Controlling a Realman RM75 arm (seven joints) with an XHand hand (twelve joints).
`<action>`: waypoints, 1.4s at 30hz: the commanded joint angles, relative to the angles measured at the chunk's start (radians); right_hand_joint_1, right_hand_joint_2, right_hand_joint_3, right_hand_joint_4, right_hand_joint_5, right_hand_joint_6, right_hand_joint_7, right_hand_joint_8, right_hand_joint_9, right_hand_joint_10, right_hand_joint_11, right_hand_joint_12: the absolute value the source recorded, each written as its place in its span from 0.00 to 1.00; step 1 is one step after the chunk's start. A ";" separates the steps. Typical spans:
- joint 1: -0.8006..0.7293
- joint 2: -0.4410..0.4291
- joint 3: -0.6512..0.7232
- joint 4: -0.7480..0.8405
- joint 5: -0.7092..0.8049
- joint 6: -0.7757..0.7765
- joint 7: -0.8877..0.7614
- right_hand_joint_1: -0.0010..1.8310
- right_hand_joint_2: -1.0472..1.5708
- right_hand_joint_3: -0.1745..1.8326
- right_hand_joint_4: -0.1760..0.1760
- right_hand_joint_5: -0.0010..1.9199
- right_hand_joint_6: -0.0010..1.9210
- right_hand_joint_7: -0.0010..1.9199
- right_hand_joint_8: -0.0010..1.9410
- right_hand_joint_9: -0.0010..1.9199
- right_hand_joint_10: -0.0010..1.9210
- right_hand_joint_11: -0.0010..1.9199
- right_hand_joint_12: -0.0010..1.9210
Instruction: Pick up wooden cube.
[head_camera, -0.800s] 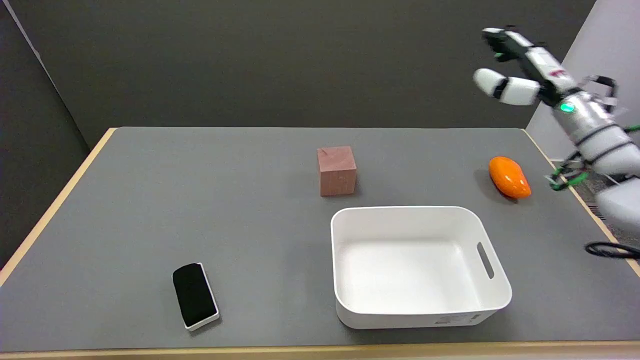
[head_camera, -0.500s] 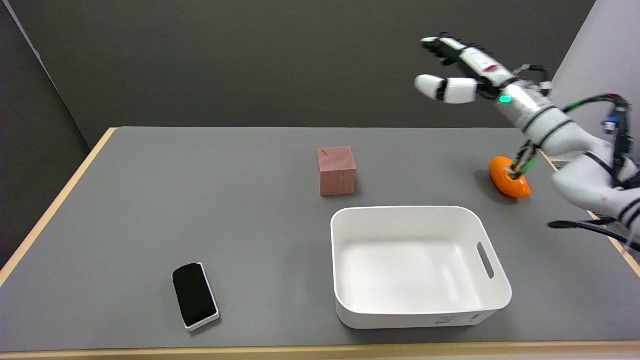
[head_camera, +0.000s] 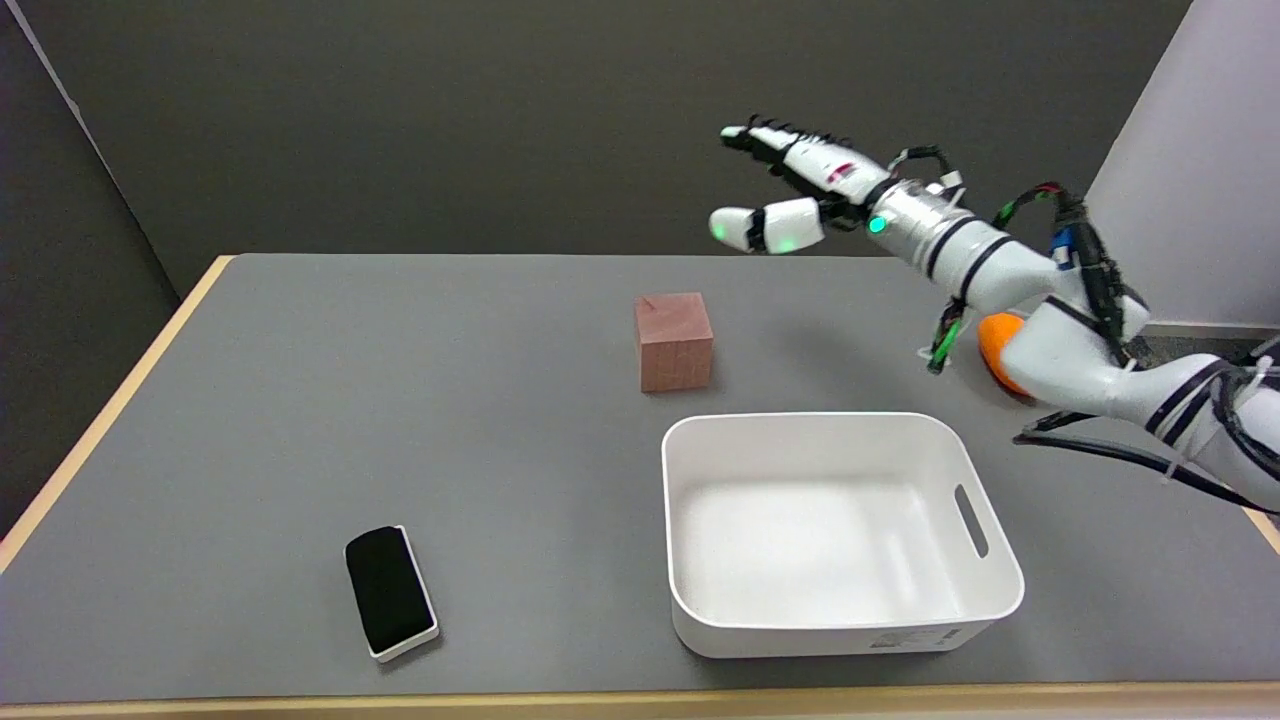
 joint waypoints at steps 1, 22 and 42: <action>0.038 -0.056 -0.178 0.107 0.014 -0.195 -0.109 0.14 0.58 0.53 0.45 0.01 0.10 0.03 0.10 0.01 0.26 0.00 0.54; 0.106 -0.209 -0.241 -0.110 0.055 -0.196 -0.297 0.20 0.59 0.54 0.20 0.02 0.04 0.00 0.01 0.00 0.05 0.00 0.22; 0.123 -0.226 -0.263 -0.121 0.098 -0.196 -0.353 0.19 0.59 0.53 0.19 0.01 0.08 0.00 0.00 0.00 0.06 0.00 0.12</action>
